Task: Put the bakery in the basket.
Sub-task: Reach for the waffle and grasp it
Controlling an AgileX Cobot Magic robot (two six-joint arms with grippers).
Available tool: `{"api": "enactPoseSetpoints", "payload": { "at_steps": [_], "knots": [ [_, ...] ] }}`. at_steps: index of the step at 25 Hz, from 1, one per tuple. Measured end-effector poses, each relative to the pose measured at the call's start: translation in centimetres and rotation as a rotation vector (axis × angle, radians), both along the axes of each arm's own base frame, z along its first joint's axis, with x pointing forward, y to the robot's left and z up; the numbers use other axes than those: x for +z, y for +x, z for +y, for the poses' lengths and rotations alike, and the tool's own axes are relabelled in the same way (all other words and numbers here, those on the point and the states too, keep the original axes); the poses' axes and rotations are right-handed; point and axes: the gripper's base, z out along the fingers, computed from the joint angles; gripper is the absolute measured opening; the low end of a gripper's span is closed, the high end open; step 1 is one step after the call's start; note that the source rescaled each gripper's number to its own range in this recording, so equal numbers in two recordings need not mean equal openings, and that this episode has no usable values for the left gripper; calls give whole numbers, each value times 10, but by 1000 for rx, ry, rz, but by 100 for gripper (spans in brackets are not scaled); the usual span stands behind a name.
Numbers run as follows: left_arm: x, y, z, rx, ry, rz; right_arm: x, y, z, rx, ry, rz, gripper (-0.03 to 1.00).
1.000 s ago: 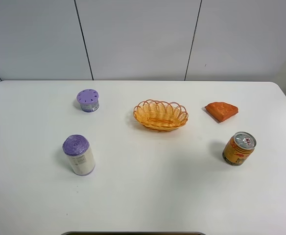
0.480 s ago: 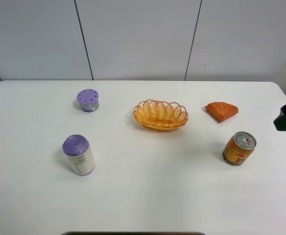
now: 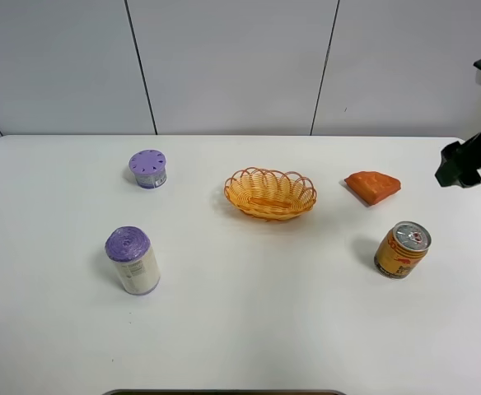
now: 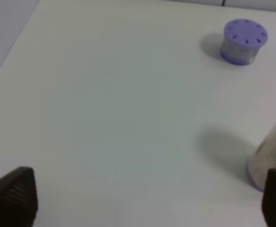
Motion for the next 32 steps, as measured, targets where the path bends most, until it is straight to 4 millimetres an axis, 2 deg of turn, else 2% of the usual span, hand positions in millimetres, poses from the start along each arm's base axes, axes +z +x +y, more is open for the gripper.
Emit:
{"api": "enactPoseSetpoints", "payload": {
  "at_steps": [5,12,20,29,32],
  "knots": [
    [0,0,0,0,0,0,6,37,-1,69,-46,10,85],
    [0,0,0,0,0,0,-12,87,-2,172,-96,99,85],
    [0,0,0,0,0,0,-52,134,0,199,-70,181,85],
    [0,0,0,0,0,0,-106,160,5,226,-7,219,85],
    [0,0,0,0,0,0,-118,166,6,224,-7,198,85]
  ]
}}
